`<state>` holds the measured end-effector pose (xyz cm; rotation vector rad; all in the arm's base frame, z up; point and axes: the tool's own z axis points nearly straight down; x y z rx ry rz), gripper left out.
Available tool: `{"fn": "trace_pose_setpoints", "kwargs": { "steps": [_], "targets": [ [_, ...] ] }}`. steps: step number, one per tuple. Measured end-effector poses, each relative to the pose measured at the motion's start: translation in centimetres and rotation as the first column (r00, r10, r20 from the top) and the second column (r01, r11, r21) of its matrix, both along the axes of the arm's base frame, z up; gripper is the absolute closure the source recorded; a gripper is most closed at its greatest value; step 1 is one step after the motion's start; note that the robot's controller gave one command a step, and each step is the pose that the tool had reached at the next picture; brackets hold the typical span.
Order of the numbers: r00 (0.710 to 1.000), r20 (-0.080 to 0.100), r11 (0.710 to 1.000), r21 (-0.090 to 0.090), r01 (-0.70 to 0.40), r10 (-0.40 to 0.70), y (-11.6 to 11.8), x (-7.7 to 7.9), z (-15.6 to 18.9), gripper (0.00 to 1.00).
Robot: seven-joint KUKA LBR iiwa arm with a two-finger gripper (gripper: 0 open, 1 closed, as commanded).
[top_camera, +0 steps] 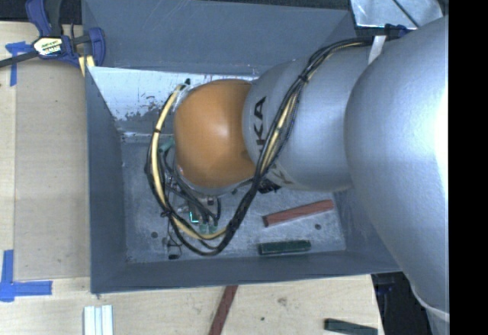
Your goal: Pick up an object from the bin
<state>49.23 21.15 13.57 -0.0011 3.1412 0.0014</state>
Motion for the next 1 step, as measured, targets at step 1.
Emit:
{"fn": "trace_pose_setpoints", "kwargs": {
  "steps": [1],
  "targets": [
    [1.000,0.001,1.000,0.000,0.001,-0.001,-0.03,0.06,0.05,0.00]
  ]
}}
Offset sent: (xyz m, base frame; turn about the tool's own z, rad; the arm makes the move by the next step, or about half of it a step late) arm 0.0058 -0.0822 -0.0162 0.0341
